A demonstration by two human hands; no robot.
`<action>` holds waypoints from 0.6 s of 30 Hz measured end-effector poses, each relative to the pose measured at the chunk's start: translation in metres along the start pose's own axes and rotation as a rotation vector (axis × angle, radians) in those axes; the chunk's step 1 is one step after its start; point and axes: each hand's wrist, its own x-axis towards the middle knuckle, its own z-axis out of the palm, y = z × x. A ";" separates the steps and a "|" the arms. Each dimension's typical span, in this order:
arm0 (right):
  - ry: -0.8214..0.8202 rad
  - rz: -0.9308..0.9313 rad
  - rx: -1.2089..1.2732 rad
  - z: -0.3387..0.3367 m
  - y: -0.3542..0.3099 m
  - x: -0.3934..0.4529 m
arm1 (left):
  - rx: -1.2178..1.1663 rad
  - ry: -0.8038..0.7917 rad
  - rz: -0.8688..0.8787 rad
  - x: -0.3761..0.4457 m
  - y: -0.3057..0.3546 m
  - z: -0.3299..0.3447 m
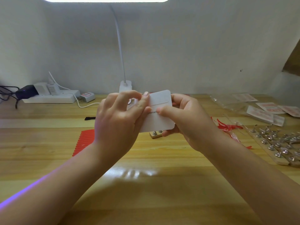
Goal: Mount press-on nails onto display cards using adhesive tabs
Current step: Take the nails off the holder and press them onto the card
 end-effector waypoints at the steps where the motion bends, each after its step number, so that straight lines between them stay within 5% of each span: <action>1: 0.000 -0.001 0.000 0.000 0.000 0.000 | -0.009 -0.002 -0.007 0.000 0.000 0.000; 18: 0.002 0.016 0.007 -0.001 0.001 0.000 | -0.214 0.085 -0.107 0.001 -0.002 0.002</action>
